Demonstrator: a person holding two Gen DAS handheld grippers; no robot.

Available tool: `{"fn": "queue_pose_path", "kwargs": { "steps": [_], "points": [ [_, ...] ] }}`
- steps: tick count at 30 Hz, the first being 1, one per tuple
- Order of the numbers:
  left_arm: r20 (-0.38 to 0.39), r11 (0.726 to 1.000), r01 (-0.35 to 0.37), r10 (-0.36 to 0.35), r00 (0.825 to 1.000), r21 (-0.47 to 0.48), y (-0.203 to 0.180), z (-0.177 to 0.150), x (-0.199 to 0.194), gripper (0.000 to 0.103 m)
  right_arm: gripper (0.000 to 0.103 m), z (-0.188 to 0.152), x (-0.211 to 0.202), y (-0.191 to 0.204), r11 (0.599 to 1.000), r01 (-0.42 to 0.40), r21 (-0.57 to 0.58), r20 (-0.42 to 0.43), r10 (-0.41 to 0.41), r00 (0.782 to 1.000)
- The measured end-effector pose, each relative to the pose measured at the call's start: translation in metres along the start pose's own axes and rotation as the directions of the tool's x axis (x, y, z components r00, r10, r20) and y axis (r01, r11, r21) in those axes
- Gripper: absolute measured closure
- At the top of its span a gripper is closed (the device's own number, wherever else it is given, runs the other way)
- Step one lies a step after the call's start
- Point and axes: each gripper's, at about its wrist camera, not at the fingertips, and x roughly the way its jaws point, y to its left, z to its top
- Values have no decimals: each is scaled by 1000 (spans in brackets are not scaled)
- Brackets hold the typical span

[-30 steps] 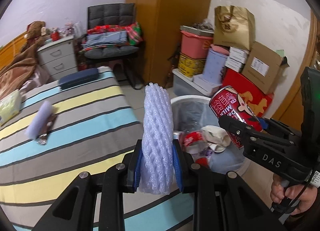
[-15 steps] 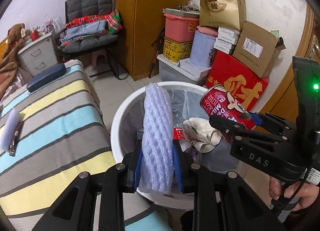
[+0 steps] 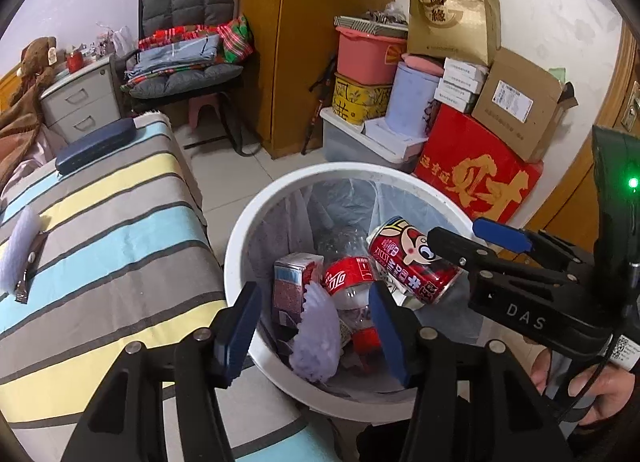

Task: Collect trash
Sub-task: 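Open both tools to drop the sleeve and can into the bin, then move both tools back over the bed toward the remaining trash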

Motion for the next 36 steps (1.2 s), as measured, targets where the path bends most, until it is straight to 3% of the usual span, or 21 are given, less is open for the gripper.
{"fn": "queue_pose_path", "kwargs": {
  "steps": [20,36],
  "points": [
    [97,997,-53,58,994,-52,33,-11,-54,47,39,2,-23,24,999,-34,0,83,34,996],
    [132,968,-178,203,970,-175,131,-33,-100,47,39,7,-16,91,988,-132,-85,98,141,985]
  ]
}}
